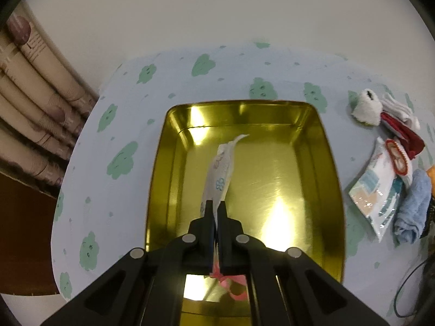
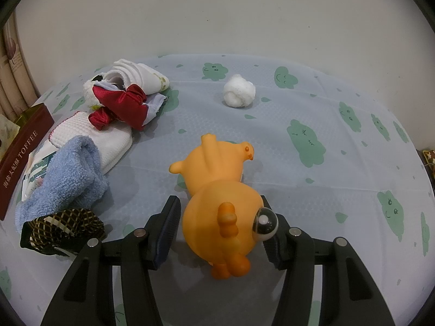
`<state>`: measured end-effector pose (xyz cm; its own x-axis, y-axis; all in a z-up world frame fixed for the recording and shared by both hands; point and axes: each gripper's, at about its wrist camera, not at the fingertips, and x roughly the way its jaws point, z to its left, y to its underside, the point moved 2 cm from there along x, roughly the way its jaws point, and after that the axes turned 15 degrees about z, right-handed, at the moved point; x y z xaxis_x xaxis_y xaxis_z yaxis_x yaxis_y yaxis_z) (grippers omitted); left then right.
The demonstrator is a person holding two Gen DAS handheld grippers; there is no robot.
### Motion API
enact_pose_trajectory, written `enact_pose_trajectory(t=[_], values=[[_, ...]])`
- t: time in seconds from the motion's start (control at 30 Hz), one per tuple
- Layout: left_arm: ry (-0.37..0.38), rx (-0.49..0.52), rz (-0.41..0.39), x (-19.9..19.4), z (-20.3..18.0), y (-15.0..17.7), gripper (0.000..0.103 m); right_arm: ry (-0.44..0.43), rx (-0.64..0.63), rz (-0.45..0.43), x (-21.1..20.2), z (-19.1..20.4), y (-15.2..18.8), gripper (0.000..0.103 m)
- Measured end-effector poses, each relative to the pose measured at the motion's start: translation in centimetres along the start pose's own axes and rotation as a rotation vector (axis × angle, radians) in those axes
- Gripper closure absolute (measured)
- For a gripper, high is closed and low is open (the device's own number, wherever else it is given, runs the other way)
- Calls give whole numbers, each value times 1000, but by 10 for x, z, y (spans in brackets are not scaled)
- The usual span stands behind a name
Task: Organize soft objects
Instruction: 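Carry the white packet into the gold tin and open the left tool, then carry the orange rubber toy into the gold tin and open the right tool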
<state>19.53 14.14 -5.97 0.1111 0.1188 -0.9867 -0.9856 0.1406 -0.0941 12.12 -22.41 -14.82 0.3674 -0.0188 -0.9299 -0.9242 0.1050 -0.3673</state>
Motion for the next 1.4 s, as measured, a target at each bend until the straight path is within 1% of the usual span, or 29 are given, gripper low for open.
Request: enact_pose_trajectory(t=[0.17, 0.27, 0.4, 0.5, 0.57, 0.63, 0.7, 0.73, 0.83, 1.0, 1.07, 1.27, 1.37, 1.4], values=[[-9, -14, 1, 4, 8, 1, 102, 0, 0, 0, 0, 0, 0, 50], [-3, -13, 6, 7, 8, 2, 98, 0, -1, 0, 0, 0, 0, 50], [-10, -13, 11, 11, 6, 5, 97, 2, -2, 0, -1, 1, 0, 50], [18, -22, 22, 14, 6, 8, 96, 3, -2, 0, -1, 0, 0, 50], [29, -26, 12, 13, 8, 11, 96, 4, -2, 0, -1, 0, 0, 50], [47, -21, 3, 11, 7, 13, 87, 5, -1, 0, 0, -1, 0, 49], [79, -7, -5, 7, 7, 17, 68, 5, -1, 0, 0, -1, 0, 49], [87, 3, -7, 5, 5, 19, 66, 5, -1, 0, 0, 0, 0, 49], [72, 11, -20, 1, 4, 24, 65, 7, -2, 0, 0, 0, 0, 49], [78, -14, -67, -11, 8, 33, 65, 8, -3, 0, 0, 0, 0, 49], [77, -30, -95, -19, 8, 40, 65, 6, -2, 1, 0, -1, 0, 49], [89, -30, -159, -33, 4, 63, 65, 8, 0, 0, 0, 0, 0, 49], [84, -39, -171, -33, 6, 75, 65, 18, 5, -4, -1, -2, 0, 51], [82, -43, -174, -33, 7, 79, 65, 22, 6, -4, -2, -3, 0, 55]])
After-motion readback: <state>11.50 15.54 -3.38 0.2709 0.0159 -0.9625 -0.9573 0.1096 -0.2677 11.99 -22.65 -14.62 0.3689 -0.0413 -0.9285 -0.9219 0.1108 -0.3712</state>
